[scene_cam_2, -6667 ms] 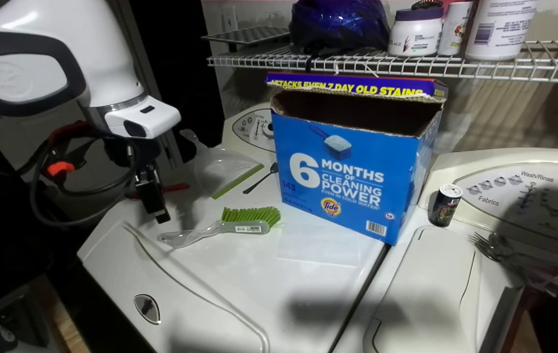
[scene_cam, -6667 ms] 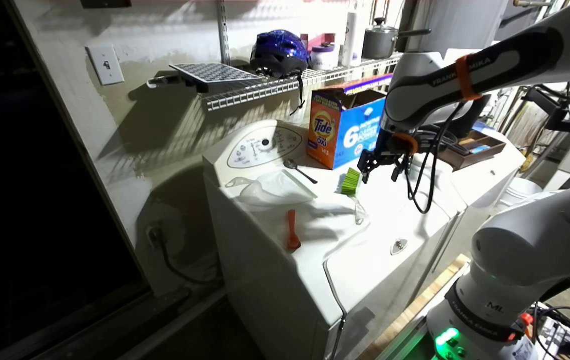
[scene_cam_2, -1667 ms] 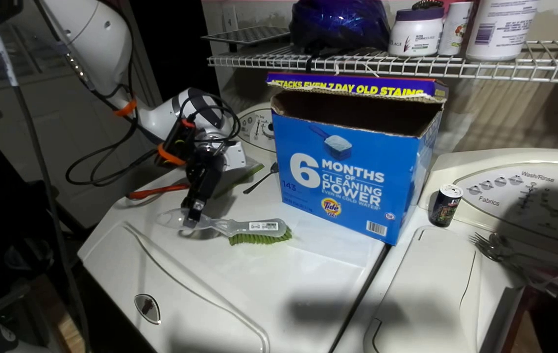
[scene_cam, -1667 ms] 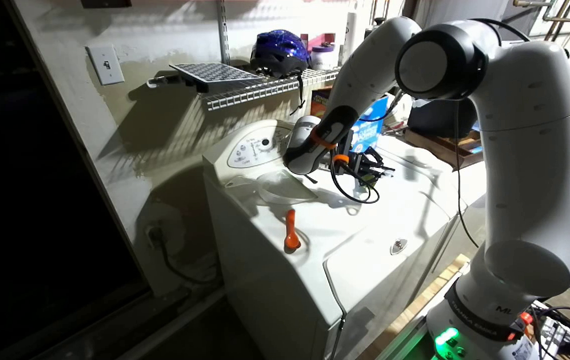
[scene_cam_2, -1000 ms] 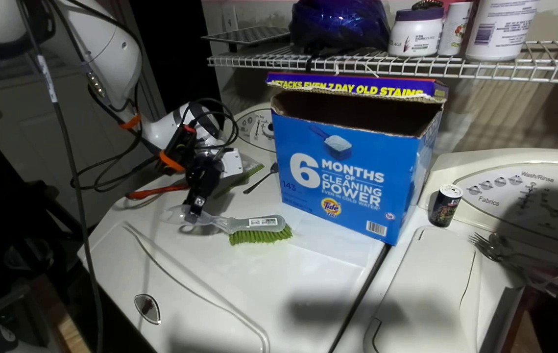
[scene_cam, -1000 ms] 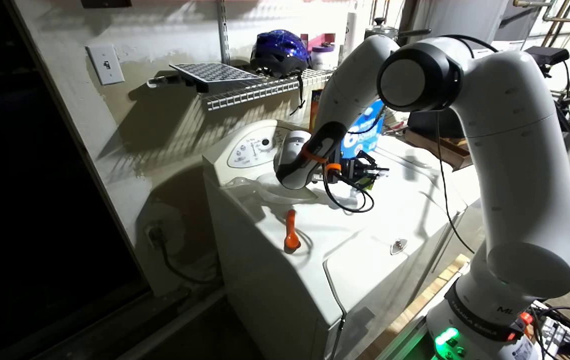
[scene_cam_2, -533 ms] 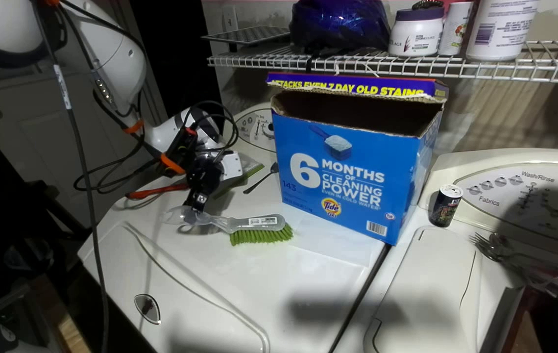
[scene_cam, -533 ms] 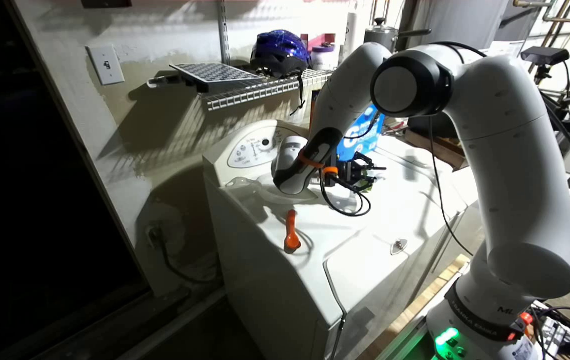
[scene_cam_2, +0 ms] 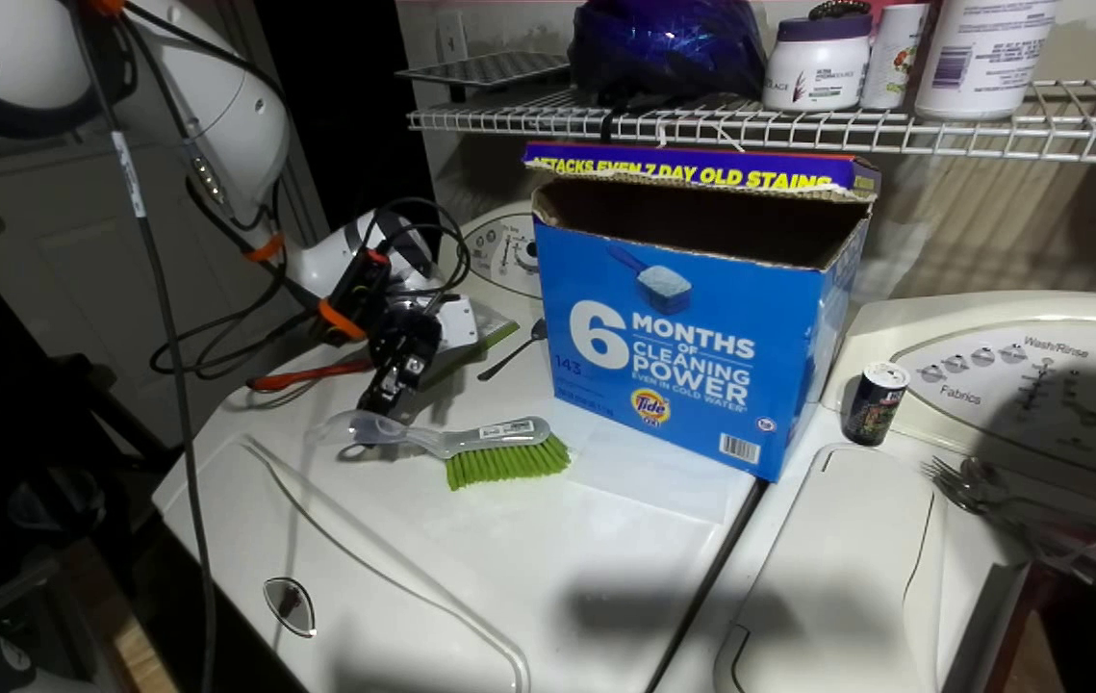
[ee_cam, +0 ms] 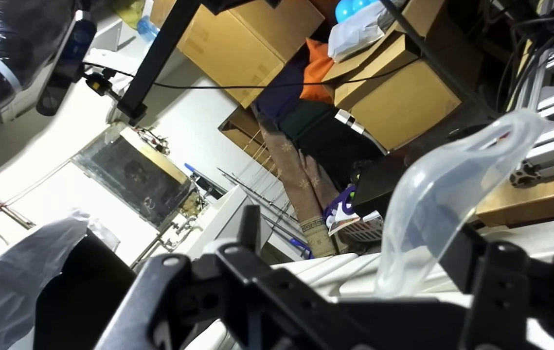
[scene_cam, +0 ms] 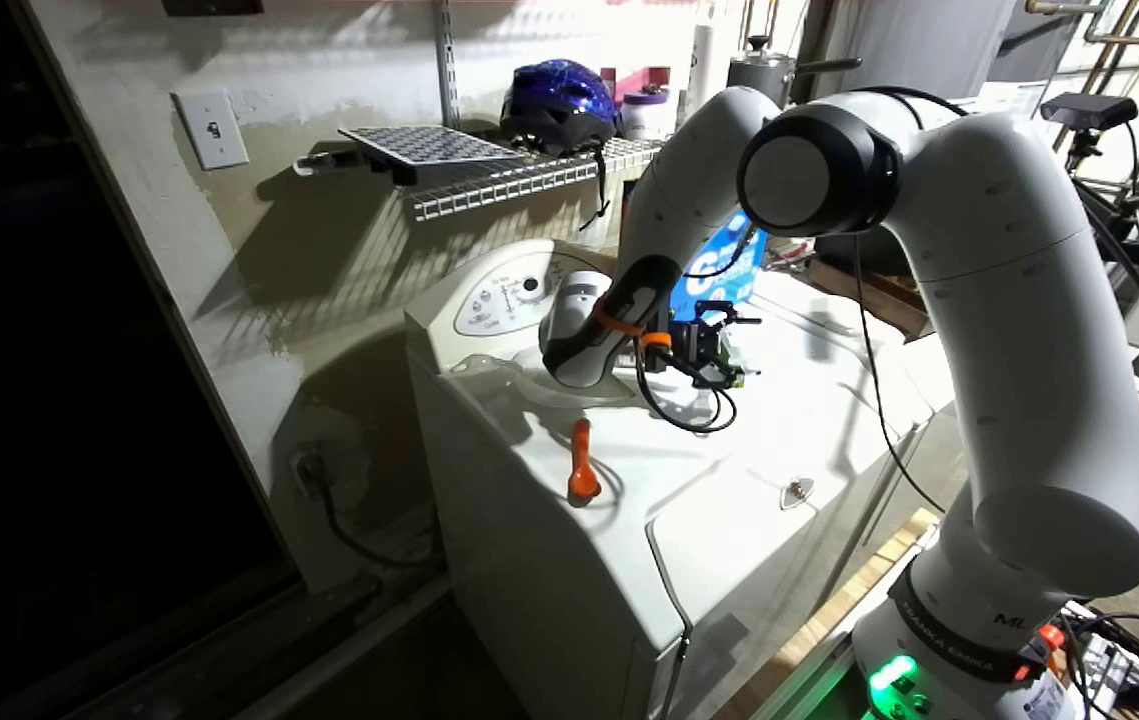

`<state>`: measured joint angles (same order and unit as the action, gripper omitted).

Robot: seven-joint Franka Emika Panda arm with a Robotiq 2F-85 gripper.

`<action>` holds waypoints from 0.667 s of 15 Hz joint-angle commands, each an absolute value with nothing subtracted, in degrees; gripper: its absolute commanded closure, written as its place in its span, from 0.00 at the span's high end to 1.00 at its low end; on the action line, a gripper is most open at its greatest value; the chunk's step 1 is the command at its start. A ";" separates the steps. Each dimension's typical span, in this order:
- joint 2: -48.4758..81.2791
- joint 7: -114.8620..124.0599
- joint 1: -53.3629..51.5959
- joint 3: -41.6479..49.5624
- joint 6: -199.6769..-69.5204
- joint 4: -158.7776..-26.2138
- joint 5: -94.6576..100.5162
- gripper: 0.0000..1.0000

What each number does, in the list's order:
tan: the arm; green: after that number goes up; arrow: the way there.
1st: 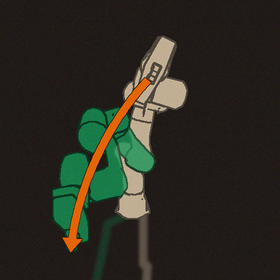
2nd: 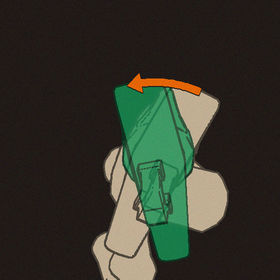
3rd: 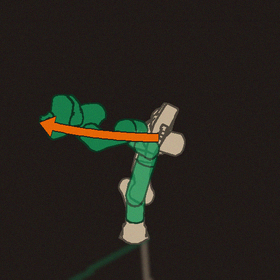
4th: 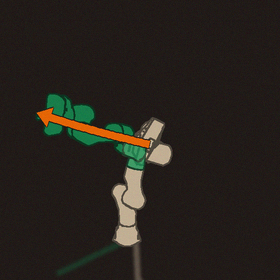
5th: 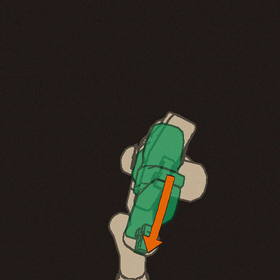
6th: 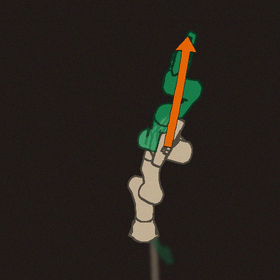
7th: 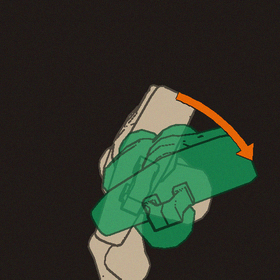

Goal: Turn the brush over

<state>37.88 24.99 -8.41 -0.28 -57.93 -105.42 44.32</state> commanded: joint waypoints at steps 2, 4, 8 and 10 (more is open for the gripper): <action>37.20 23.33 -6.99 -0.99 -59.36 -103.80 43.40 1.00; 36.11 23.89 -6.12 -0.90 -61.34 -103.85 41.93 1.00; 31.44 25.19 -3.65 -0.28 -67.65 -105.63 36.91 1.00; 28.39 25.68 -2.71 0.37 -71.02 -106.79 34.98 1.00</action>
<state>33.89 24.85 -4.41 0.06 -66.47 -104.27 38.49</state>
